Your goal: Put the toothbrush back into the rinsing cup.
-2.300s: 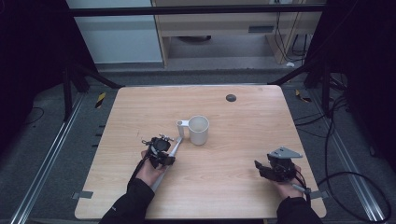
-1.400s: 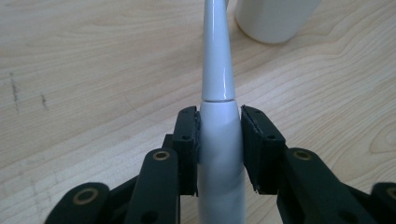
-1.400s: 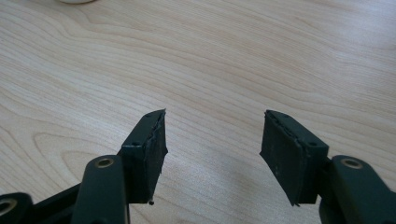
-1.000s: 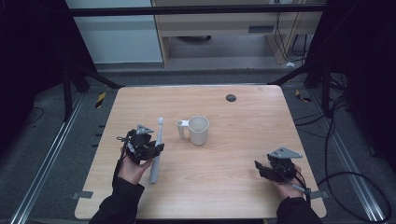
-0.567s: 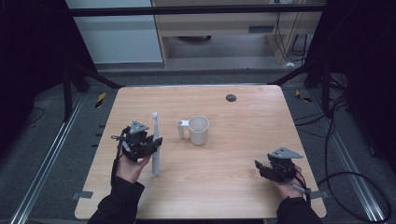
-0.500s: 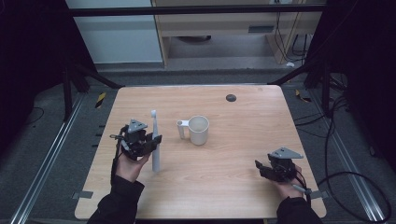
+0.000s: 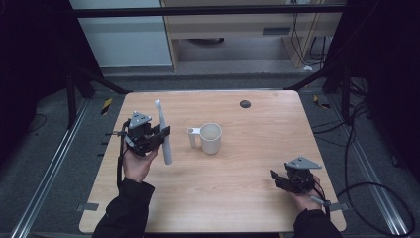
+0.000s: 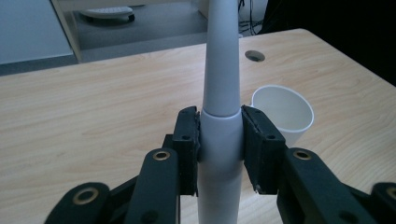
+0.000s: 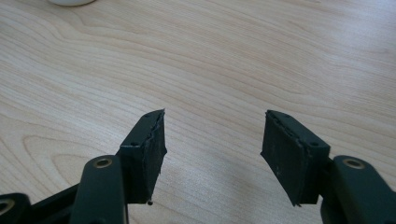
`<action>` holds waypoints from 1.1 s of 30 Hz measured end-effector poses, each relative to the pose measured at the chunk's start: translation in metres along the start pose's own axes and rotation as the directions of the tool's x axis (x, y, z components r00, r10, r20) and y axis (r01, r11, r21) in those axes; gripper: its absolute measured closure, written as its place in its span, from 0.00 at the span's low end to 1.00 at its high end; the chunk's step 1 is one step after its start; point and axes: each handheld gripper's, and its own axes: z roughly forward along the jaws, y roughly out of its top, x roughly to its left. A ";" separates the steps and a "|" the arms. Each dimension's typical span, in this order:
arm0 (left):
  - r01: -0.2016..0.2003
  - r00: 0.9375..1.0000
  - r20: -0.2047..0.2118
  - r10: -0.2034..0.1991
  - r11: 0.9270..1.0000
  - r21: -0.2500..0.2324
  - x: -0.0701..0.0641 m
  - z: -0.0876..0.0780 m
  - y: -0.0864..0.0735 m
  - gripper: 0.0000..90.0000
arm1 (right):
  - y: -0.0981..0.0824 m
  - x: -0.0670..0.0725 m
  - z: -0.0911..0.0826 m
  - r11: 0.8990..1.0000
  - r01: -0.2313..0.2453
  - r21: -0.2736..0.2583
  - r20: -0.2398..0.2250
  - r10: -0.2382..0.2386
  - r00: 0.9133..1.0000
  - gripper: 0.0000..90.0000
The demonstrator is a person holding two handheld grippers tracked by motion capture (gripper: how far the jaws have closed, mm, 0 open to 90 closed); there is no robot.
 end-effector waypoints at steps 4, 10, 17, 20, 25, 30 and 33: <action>0.005 1.000 0.007 -0.004 1.000 -0.028 0.001 0.006 0.007 0.75 | 0.000 0.001 0.000 1.000 0.002 -0.001 0.005 -0.002 1.000 0.43; 0.012 1.000 0.008 -0.011 0.998 -0.057 0.001 0.012 0.015 0.75 | 0.000 0.000 0.000 1.000 -0.001 0.002 0.004 0.001 1.000 0.43; 0.016 1.000 0.021 -0.014 0.995 -0.103 -0.003 0.014 0.029 0.75 | 0.000 0.001 0.000 1.000 -0.002 -0.002 0.000 0.002 1.000 0.43; 0.014 1.000 0.024 -0.011 0.992 -0.124 -0.006 0.014 0.039 0.75 | 0.000 0.001 0.000 1.000 -0.001 -0.002 0.000 0.001 1.000 0.42; 0.013 0.999 0.031 -0.009 0.989 -0.147 -0.008 0.016 0.048 0.75 | 0.000 0.000 0.001 1.000 0.003 -0.001 0.002 -0.003 1.000 0.42; 0.021 0.999 0.042 -0.014 0.985 -0.173 -0.011 0.020 0.057 0.75 | -0.001 0.000 0.001 1.000 0.006 0.000 0.003 -0.006 1.000 0.42; 0.025 0.999 0.051 -0.016 0.983 -0.182 -0.013 0.024 0.060 0.75 | -0.001 0.000 0.001 1.000 0.005 -0.001 0.003 -0.005 1.000 0.42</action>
